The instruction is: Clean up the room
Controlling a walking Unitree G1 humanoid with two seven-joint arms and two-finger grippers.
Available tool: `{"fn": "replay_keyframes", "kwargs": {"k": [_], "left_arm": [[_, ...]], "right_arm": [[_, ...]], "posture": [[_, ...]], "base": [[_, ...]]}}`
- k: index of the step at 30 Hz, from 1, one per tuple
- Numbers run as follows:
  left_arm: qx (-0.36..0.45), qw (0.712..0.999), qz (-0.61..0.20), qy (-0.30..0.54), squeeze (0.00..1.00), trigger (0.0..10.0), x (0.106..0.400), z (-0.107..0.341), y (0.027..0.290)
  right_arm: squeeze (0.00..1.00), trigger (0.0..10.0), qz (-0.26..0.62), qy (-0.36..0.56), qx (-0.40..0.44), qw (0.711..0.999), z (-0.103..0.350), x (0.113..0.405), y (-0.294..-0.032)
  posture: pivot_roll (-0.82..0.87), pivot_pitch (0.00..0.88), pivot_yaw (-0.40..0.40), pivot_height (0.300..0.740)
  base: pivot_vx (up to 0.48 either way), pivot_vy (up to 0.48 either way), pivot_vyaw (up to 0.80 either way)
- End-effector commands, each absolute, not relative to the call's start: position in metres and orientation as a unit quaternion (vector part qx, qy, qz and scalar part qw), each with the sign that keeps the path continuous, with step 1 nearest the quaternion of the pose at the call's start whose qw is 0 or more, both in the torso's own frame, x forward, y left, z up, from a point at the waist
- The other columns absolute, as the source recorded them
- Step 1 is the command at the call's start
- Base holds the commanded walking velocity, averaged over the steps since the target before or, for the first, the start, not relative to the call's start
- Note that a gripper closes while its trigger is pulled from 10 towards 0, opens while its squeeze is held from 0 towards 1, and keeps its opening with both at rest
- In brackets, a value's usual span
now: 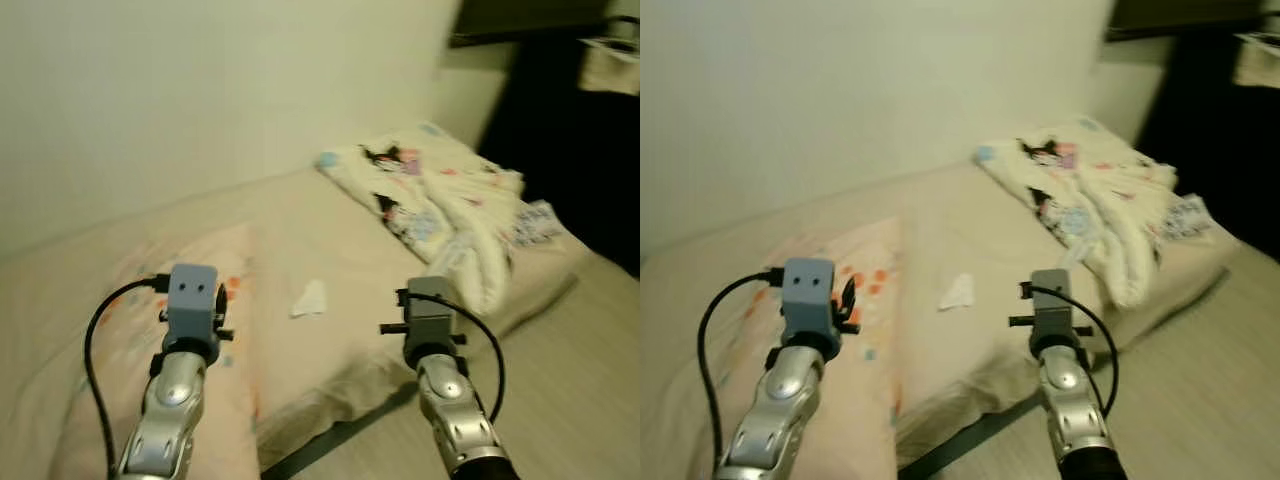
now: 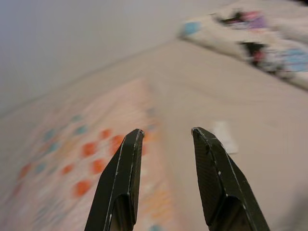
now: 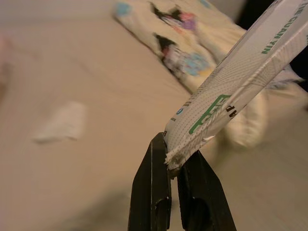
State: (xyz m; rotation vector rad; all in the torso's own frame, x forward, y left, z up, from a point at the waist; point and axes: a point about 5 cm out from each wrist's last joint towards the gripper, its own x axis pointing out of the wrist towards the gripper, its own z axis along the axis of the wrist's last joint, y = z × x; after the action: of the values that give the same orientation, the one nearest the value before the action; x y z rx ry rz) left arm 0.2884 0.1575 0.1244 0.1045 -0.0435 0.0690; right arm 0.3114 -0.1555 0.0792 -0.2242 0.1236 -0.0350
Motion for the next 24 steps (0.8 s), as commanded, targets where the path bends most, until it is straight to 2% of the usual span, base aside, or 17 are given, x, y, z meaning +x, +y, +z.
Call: {"fn": "replay_keyframes", "kwargs": {"k": [1, 2, 6, 24], "left_arm": [[0.065, 0.997, 0.029, -0.013, 0.0, 10.0, 0.2843, 0.1174, 0.1596], [0.061, 0.998, 0.029, -0.011, 0.0, 10.0, 0.2832, 0.1163, 0.1603], [0.056, 0.998, 0.029, -0.01, 0.0, 10.0, 0.2823, 0.1158, 0.1614], [0.039, 0.999, 0.013, -0.033, 0.0, 10.0, 0.2823, 0.1229, 0.1573]], "right_arm": [[0.0, 10.0, -0.003, 0.059, -0.134, 0.989, 0.0741, 0.3077, -0.1533], [0.0, 10.0, 0.01, 0.049, -0.165, 0.985, 0.0738, 0.3058, -0.152], [0.0, 10.0, 0.032, 0.037, -0.194, 0.98, 0.0726, 0.3018, -0.1482], [0.0, 10.0, 0.022, 0.03, -0.184, 0.982, 0.071, 0.3015, -0.1467]], "posture": [[-0.03, 0.072, 0.006, 0.74], [-0.03, 0.073, 0.01, 0.74], [-0.03, 0.073, 0.013, 0.74], [-0.02, 0.077, 0.016, 0.74]], "base": [[0.0, 0.0, -0.8], [0.0, 0.0, -0.8], [0.0, 0.0, -0.8], [0.0, 0.0, -0.8]]}}
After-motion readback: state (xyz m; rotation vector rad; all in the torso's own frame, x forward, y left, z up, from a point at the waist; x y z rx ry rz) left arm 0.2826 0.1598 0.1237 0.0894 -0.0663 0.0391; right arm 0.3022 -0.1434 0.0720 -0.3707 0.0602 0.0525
